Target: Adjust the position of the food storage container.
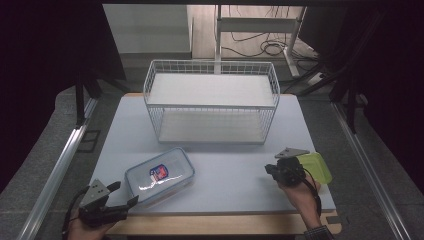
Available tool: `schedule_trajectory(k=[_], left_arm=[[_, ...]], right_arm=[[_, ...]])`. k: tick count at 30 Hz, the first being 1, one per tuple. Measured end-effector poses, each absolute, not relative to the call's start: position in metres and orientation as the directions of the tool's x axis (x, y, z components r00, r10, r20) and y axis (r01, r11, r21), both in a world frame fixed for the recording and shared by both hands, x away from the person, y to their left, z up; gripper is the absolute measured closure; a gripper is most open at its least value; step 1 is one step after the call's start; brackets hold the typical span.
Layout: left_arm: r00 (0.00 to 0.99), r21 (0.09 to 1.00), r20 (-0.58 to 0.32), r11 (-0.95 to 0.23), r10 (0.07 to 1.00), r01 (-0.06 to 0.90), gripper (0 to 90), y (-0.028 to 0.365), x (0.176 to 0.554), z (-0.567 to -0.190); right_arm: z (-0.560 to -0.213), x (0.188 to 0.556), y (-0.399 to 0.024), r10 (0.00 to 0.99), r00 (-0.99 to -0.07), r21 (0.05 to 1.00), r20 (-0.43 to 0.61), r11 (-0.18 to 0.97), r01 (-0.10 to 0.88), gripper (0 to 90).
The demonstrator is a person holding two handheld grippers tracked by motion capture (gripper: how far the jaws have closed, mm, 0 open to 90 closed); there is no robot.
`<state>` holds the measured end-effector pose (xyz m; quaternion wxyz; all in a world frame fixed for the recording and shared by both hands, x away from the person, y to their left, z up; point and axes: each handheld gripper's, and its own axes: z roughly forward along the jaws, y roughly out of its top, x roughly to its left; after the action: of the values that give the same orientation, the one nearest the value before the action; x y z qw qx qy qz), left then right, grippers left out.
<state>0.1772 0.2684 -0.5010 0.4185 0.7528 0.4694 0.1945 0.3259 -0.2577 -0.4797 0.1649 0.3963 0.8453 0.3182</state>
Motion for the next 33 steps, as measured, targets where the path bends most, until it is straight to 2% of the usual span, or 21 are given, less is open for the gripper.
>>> schedule_trajectory(k=[2,5,8,10,14,20,23,33], left_arm=[[0.467,0.809,-0.144,-0.168,0.872,0.564,44.0,0.276,0.177,-0.5],[0.432,0.806,-0.121,-0.165,0.894,0.568,64.7,0.284,0.175,-0.5],[0.411,0.795,-0.108,-0.169,0.905,0.583,77.5,0.292,0.177,-0.503],[0.396,0.771,-0.068,-0.204,0.916,0.604,82.3,0.295,0.182,-0.508],[0.38,0.737,-0.082,-0.201,0.921,0.645,86.2,0.3,0.195,-0.519],[0.401,0.728,-0.105,-0.205,0.91,0.654,86.3,0.288,0.215,-0.522],[0.408,0.704,-0.047,-0.26,0.912,0.661,86.9,0.277,0.219,-0.522],[0.432,0.71,-0.057,-0.268,0.9,0.652,87.1,0.263,0.244,-0.52]], right_arm=[[-0.479,0.324,-0.252,0.761,-0.647,0.672,-0.04,0.5,0.546,85.2],[-0.479,0.322,-0.244,0.745,-0.665,0.672,-0.058,0.522,0.526,85.2],[-0.478,0.321,-0.239,0.73,-0.681,0.686,-0.061,0.526,0.503,85.1],[-0.477,0.32,-0.235,0.727,-0.684,0.696,-0.058,0.521,0.495,85.0],[-0.476,0.32,-0.23,0.716,-0.696,0.709,-0.057,0.52,0.477,84.3],[-0.477,0.321,-0.223,0.707,-0.706,0.714,-0.037,0.513,0.476,85.8],[-0.478,0.321,-0.219,0.7,-0.713,0.715,-0.039,0.518,0.47,85.8],[-0.481,0.322,-0.212,0.693,-0.721,0.714,-0.019,0.514,0.475,85.4]])
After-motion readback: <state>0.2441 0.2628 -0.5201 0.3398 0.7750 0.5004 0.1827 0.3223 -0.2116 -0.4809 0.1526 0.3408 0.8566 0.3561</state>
